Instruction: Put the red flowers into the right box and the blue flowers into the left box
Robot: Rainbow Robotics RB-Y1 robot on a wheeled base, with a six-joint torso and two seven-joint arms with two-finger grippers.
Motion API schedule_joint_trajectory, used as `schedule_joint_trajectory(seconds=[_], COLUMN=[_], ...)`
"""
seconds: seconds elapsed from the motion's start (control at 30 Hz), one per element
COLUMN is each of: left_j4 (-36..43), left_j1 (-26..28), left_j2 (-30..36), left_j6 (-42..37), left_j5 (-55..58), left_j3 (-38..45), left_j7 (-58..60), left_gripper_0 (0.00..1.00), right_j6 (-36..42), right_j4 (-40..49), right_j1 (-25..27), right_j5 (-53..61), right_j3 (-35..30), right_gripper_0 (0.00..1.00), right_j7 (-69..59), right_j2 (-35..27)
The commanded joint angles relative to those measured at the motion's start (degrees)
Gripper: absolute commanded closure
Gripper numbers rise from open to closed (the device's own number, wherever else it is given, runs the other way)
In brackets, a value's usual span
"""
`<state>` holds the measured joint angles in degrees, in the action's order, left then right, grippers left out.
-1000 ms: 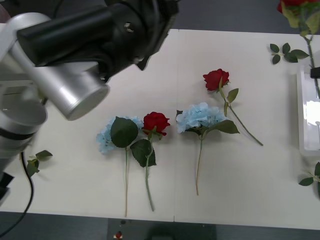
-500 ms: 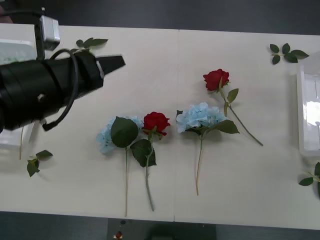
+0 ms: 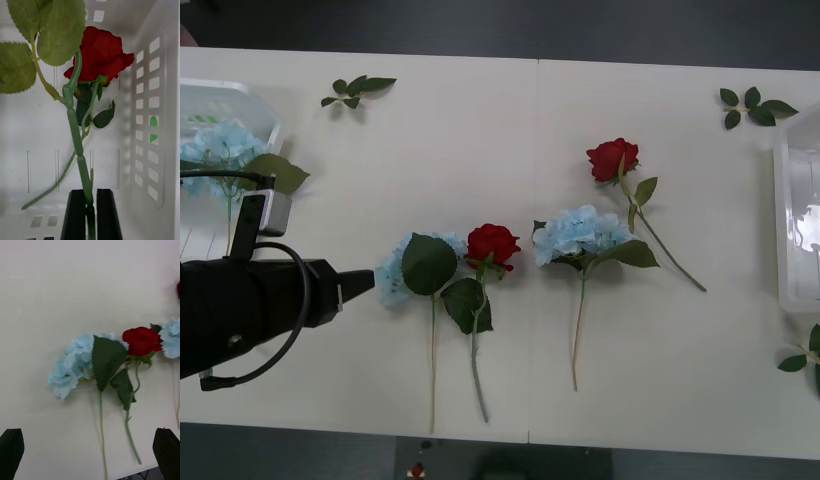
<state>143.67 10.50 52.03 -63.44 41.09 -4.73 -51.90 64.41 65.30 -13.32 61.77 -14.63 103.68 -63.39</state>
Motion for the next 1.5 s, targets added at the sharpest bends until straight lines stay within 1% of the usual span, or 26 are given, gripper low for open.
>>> schedule_joint_trajectory(seconds=[0.03,0.07,0.1,0.13,0.17,0.2,0.27,0.4,0.5,0.6,0.73,0.93,1.13,1.27,1.4,1.5], left_j4=[1.7,1.52,1.26,0.56,-0.06,-0.94,-3.05,-6.83,-9.55,-11.57,-15.18,-20.19,-23.44,-27.13,-30.64,-32.58], left_j1=[-1.18,-1.53,-1.79,-2.32,-2.94,-3.55,-4.96,-7.07,-8.3,-8.65,-10.58,-14.89,-18.93,-22.27,-24.82,-26.14], left_j2=[-4.75,-5.8,-6.42,-7.47,-8.09,-8.79,-10.02,-12.83,-14.68,-15.82,-16.7,-16.79,-16.7,-17.05,-18.37,-19.78], left_j6=[-6.52,-8.1,-8.63,-9.68,-10.03,-10.21,-10.21,-10.21,-10.21,-10.21,-10.21,-10.21,-10.21,-10.21,-9.77,-9.51], left_j5=[-3.73,-5.49,-6.55,-8.66,-9.98,-11.21,-14.02,-17.8,-20.52,-24.39,-27.38,-29.57,-29.57,-29.57,-29.57,-29.57], left_j3=[-0.55,-1.51,-2.04,-3.36,-4.41,-5.56,-8.19,-11.88,-14.78,-17.6,-21.29,-26.21,-29.9,-32.54,-34.56,-34.91], left_j7=[-1.71,-1.8,-1.8,-1.8,-1.8,-1.71,-1.63,-1.63,-1.63,-1.8,-1.63,-0.92,0.57,2.07,3.21,3.82], left_gripper_0=[0.0,0.0,0.0,0.0,0.0,0.0,0.0,0.0,0.0,0.0,0.0,0.0,0.0,0.0,0.0,0.0], right_j6=[-0.16,-0.16,-0.16,-0.16,0.1,0.63,1.68,6.96,12.58,17.24,22.51,28.31,29.54,29.54,29.54,29.54], right_j4=[0.53,0.53,0.53,0.53,0.53,0.53,0.79,3.96,8.35,12.48,16.7,22.77,23.38,23.38,23.21,22.24], right_j1=[-1.44,-1.44,-1.44,-1.44,-1.44,-1.44,-1.53,-2.85,-4.61,-6.45,-10.23,-16.12,-22.27,-25.88,-27.28,-27.37], right_j5=[-0.16,-0.08,0.19,0.8,1.33,2.12,4.14,6.16,6.52,6.69,5.64,-1.31,-7.81,-12.29,-15.63,-17.74], right_j3=[-0.58,-0.58,-0.58,-0.58,-0.58,-0.58,-0.58,-0.58,-0.58,-0.58,-0.58,0.48,6.72,11.73,14.1,14.36], right_gripper_0=[0.41,0.28,0.21,0.09,0.02,0.0,0.0,0.0,0.0,0.0,0.0,0.0,0.0,0.0,0.0,0.0], right_j7=[-2.96,-2.87,-2.78,-2.52,-2.43,-2.34,-1.91,-1.03,-0.5,-0.24,-0.06,0.56,0.2,-0.59,-0.41,0.12], right_j2=[-0.78,-0.78,-0.78,-0.78,-0.86,-0.78,-0.86,-0.78,-0.86,0.46,3.88,11.0,16.63,20.41,23.92,26.65])
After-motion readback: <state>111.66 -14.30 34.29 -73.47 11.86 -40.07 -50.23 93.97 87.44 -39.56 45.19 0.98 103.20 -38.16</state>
